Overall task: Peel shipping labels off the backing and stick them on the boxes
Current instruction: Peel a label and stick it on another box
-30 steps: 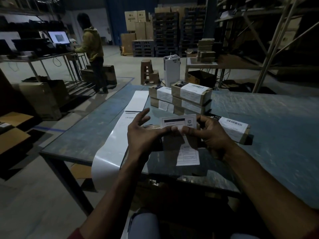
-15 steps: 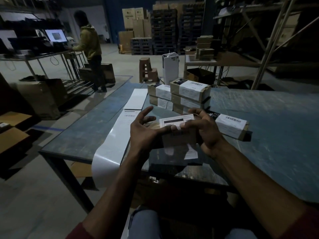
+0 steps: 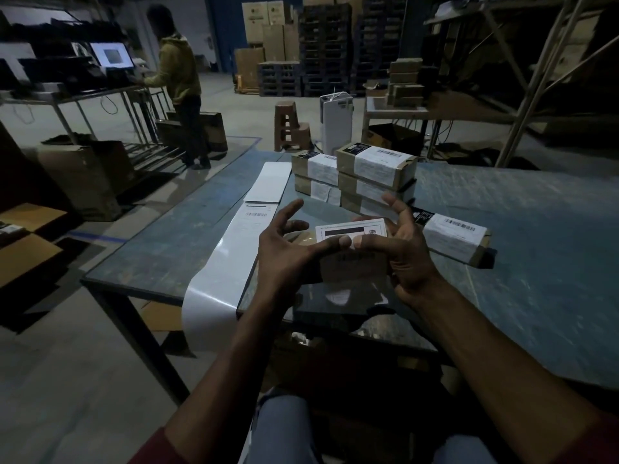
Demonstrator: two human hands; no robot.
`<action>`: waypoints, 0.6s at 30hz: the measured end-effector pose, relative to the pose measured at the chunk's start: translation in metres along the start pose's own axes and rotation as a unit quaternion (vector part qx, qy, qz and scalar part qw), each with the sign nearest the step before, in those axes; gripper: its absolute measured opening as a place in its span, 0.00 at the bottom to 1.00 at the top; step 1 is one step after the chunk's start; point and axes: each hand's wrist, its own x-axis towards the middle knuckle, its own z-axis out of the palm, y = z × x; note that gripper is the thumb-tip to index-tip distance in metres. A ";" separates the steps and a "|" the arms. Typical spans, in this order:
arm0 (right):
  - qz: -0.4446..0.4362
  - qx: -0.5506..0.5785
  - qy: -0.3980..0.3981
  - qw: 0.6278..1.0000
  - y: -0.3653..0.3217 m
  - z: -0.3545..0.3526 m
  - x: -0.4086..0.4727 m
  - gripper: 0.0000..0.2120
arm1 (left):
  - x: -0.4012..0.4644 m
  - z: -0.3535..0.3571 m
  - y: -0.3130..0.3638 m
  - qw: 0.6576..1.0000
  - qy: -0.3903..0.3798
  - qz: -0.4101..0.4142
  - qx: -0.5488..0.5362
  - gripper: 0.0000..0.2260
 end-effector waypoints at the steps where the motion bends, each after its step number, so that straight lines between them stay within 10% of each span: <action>1: -0.005 0.001 -0.005 1.000 0.000 0.001 -0.001 0.51 | 0.000 0.000 0.001 1.000 0.003 0.005 0.005 0.44; 18: -0.016 0.019 0.064 0.998 0.022 0.000 0.002 0.32 | -0.005 0.007 -0.022 0.991 0.030 -0.041 -0.121 0.25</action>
